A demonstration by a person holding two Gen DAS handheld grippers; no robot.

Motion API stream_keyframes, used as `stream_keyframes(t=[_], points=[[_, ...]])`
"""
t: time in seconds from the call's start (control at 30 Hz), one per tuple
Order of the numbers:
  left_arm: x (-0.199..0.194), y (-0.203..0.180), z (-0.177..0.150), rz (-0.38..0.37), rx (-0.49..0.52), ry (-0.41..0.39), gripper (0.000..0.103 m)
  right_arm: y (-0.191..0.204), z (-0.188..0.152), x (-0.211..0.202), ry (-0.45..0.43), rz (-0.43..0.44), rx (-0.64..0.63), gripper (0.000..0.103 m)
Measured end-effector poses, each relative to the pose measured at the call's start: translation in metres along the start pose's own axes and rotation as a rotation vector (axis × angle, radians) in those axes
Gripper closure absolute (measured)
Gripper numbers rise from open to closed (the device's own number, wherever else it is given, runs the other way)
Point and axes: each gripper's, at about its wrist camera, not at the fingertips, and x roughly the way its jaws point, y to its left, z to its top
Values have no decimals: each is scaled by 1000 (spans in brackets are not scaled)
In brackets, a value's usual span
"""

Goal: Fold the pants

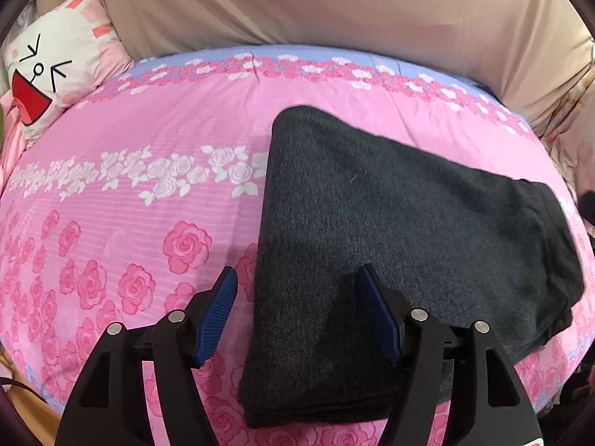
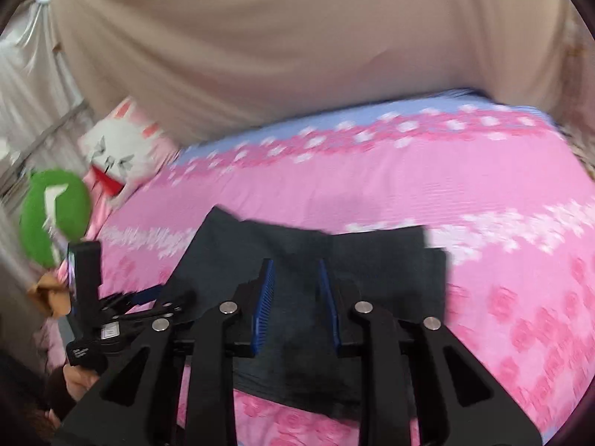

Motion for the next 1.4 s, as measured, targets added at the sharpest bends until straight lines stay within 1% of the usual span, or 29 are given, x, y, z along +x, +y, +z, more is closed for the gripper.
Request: stream_keyframes(t=[0.03, 0.07, 0.1, 0.13, 0.17, 0.2, 0.23, 0.3, 0.33, 0.37, 0.4, 0.43, 0.47, 0.5, 0.6, 0.63, 0.7, 0.8, 0.83, 0.87, 0.93, 1.0, 1.03, 1.1, 1.17, 1.2, 1.27, 1.33, 1.4], points=[[1, 2, 0, 0, -7, -5, 33, -7, 0, 19, 37, -41, -2, 82], [1, 3, 1, 7, -9, -8, 31, -21, 2, 39, 69, -123, 10, 87], [2, 5, 1, 9, -9, -9, 28, -37, 2, 51, 78, -184, 36, 103], [3, 9, 1, 6, -6, -8, 26, -49, 4, 47, 60, -111, 109, 103], [3, 12, 2, 2, -6, -6, 26, -53, 7, 40, 51, -74, 187, 103], [3, 15, 2, -3, -6, -6, 25, -52, 9, 33, 33, -65, 213, 101], [4, 17, 2, -7, -5, -8, 24, -38, 13, 26, 4, -60, 184, 97], [7, 18, 3, -8, -13, -11, 23, -15, 17, 28, 14, -53, 94, 97], [8, 18, 4, -7, -16, -11, 23, -6, 17, 39, 43, -74, 42, 97], [9, 18, 6, -5, -21, -13, 23, -6, 15, 52, 69, -125, 18, 97], [7, 18, 7, -4, -23, -15, 23, -12, 13, 63, 98, -196, 17, 103], [5, 19, 7, -5, -25, -16, 23, -18, 12, 67, 103, -192, 53, 103], [-1, 24, 7, -3, -33, -27, 24, -14, 14, 60, 84, -154, 89, 100], [-7, 29, 6, 1, -42, -42, 24, -7, 15, 57, 72, -123, 85, 97], [-25, 48, 5, 28, -73, -85, 24, 47, 26, 53, 65, -18, -46, 97], [-28, 53, 5, 36, -81, -91, 24, 68, 30, 64, 84, 11, -96, 97], [-33, 64, 6, 61, -94, -100, 24, 92, 36, 96, 128, 20, -138, 98], [-40, 77, 3, 76, -101, -111, 24, 113, 51, 163, 206, -66, -174, 99], [-41, 82, 2, 79, -105, -109, 24, 116, 56, 175, 193, -85, -182, 102], [-41, 86, 1, 82, -109, -106, 24, 119, 62, 179, 183, -91, -186, 102], [-42, 92, -2, 83, -115, -101, 24, 121, 73, 190, 210, -93, -170, 102], [-43, 95, -4, 76, -115, -98, 24, 118, 72, 177, 189, -60, -142, 100], [-46, 96, -5, 67, -114, -103, 24, 114, 66, 155, 147, -21, -119, 99], [-51, 97, -7, 50, -115, -115, 24, 102, 55, 114, 74, 15, -85, 99], [-53, 97, -8, 14, -120, -105, 24, 81, 32, 69, 34, 18, -73, 96], [-52, 95, -9, -14, -126, -96, 24, 69, 16, 47, 25, -13, -72, 95], [-49, 87, -9, -69, -137, -73, 24, 49, -5, 20, 31, -44, -52, 92], [-45, 75, -9, -98, -131, -59, 24, 38, -27, 7, 46, -27, -37, 92], [-41, 56, -8, -99, -95, -58, 24, 40, -58, 18, 138, -34, -73, 93]])
